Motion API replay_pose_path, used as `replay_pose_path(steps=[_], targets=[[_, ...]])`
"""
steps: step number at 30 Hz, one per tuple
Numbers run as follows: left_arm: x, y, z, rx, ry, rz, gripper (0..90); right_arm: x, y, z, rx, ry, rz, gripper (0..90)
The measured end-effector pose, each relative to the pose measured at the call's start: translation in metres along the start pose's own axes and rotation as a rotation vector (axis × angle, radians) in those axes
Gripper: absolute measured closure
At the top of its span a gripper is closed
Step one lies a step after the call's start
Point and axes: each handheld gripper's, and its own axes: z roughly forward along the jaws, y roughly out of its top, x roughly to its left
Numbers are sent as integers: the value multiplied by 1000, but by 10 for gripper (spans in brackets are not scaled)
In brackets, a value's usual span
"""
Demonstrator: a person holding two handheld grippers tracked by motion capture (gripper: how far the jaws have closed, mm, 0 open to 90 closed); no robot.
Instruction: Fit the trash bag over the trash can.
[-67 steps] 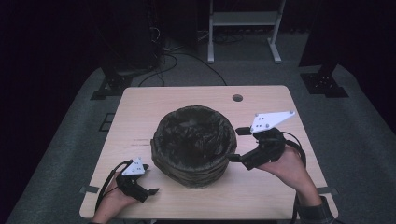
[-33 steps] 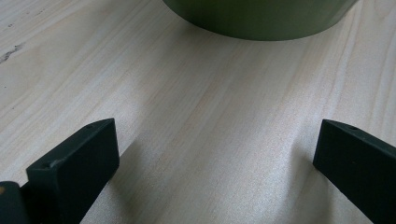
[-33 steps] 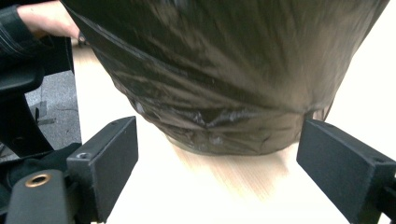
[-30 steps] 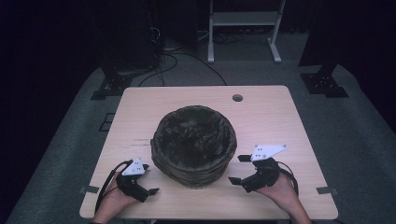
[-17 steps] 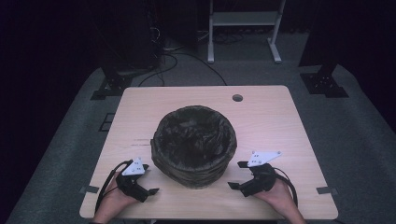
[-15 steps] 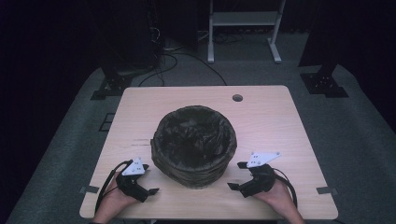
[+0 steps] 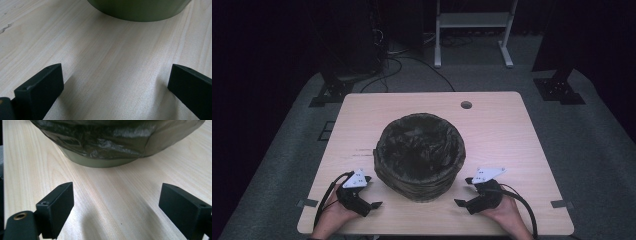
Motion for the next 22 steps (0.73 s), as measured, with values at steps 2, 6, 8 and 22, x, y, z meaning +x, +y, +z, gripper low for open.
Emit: replay_pose_path(steps=[2,6,8,22], targets=[[0,0,0,0,0,0,0,0,-2,3,-5,-9,-4,113],[0,0,0,0,0,0,0,2,-4,6,9,-32,-18,113],[0,0,0,0,0,0,0,3,-4,7,14,-43,-22,114],[1,0,0,0,16,-13,0,9,-4,10,47,-131,-28,83]])
